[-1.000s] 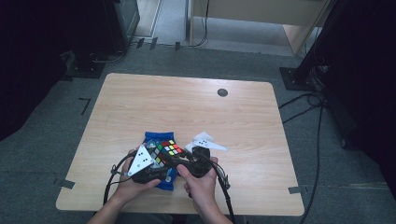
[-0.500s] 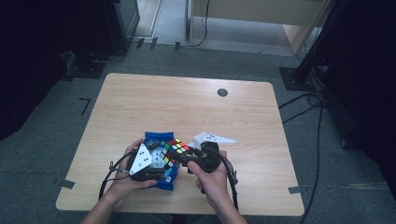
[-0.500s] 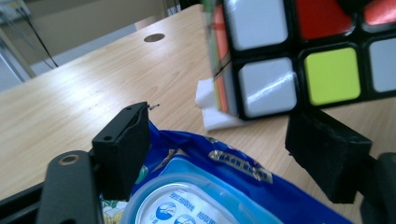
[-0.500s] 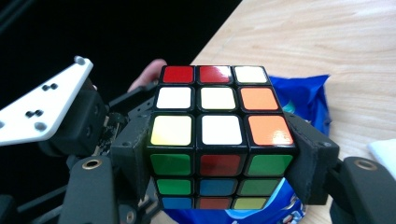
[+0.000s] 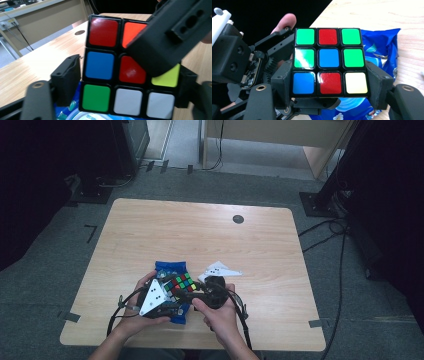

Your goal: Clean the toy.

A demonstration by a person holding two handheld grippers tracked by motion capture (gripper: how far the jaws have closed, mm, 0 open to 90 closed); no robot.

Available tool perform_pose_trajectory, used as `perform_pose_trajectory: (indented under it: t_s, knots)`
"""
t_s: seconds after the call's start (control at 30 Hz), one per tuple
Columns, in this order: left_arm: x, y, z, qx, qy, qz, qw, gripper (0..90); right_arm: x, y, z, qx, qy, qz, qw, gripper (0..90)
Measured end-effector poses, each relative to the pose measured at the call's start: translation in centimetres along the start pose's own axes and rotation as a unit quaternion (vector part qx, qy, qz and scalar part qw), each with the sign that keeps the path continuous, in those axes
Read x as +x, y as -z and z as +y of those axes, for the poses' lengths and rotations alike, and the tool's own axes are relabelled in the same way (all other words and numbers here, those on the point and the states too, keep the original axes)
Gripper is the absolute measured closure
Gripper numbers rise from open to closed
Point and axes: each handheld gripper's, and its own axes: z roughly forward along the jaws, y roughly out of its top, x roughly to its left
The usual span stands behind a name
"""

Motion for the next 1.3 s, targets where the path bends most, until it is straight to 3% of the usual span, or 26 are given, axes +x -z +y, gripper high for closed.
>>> perform_pose_trajectory:
  t_s: [0.07, 0.17, 0.3, 0.33, 0.43, 0.47, 0.57, 0.67, 0.73, 0.87, 0.97, 1.1, 1.13, 1.17, 1.23, 1.3]
  knots:
    - [-0.2, -0.1, 0.0, 0.007, -0.01, 0.004, 0.9999, 32.4, 0.0, 0.0, 0.0, 0.001, 0.006, -0.005, 1.0, 34.7]
    - [0.0, 0.0, -0.1, 0.011, -0.003, 0.008, 0.9999, 33.6, -0.2, 0.0, 0.0, 0.001, 0.01, -0.001, 1.0, 34.1]
    - [1.7, 0.4, -0.4, 0.014, 0.038, 0.027, 0.9988, 33.8, -0.9, 1.3, 0.7, -0.026, 0.03, 0.026, 0.9989, 35.5]
    - [2.4, 0.7, -0.5, 0.012, 0.054, 0.031, 0.998, 33.8, -1.1, 1.7, 0.9, -0.033, 0.035, 0.022, 0.9986, 36.1]
    - [3.3, 1.1, -0.7, 0.011, 0.077, 0.043, 0.996, 33.8, -2.6, 2.9, 1.2, -0.057, 0.056, -0.033, 0.9963, 38.1]
    - [3.4, 1.1, -0.7, 0.009, 0.081, 0.044, 0.9957, 33.8, -3.5, 3.0, 1.1, -0.061, 0.07, -0.073, 0.9929, 39.0]
    - [3.4, 1.1, -0.7, 0.01, 0.079, 0.041, 0.9959, 33.8, -6.2, 2.3, 0.3, -0.051, 0.085, -0.158, 0.9825, 40.8]
    - [3.1, 0.9, -0.7, 0.013, 0.075, 0.037, 0.9964, 33.8, -8.3, 1.1, -0.9, -0.024, 0.091, -0.205, 0.9743, 42.6]
    - [3.0, 0.8, -0.8, 0.013, 0.073, 0.034, 0.9967, 33.7, -9.2, 0.4, -1.5, -0.009, 0.103, -0.226, 0.9687, 44.0]
    - [2.9, 0.8, -0.9, 0.016, 0.072, 0.031, 0.9968, 33.8, -9.8, -0.4, -2.2, 0.01, 0.128, -0.245, 0.9609, 53.9]
    - [2.9, 0.7, -0.9, 0.016, 0.072, 0.03, 0.9968, 33.8, -10.1, -0.8, -2.4, 0.028, 0.137, -0.255, 0.9568, 61.3]
    - [2.8, 0.7, -0.9, 0.015, 0.071, 0.026, 0.997, 33.8, -10.2, -0.8, -2.6, 0.025, 0.147, -0.271, 0.9511, 74.9]
    - [2.7, 0.7, -0.9, 0.016, 0.07, 0.026, 0.9971, 33.8, -10.2, -0.7, -2.6, 0.026, 0.143, -0.271, 0.9517, 79.8]
    - [2.7, 0.6, -0.9, 0.015, 0.071, 0.025, 0.997, 33.8, -10.3, -0.5, -2.5, 0.026, 0.134, -0.266, 0.9544, 84.3]
    - [2.6, 0.5, -0.9, 0.016, 0.072, 0.023, 0.997, 33.8, -10.5, -0.1, -2.4, 0.023, 0.11, -0.249, 0.9618, 87.5]
    - [2.5, 0.4, -0.9, 0.017, 0.073, 0.019, 0.997, 33.7, -10.2, 0.4, -2.2, -0.001, 0.094, -0.214, 0.9724, 87.9]
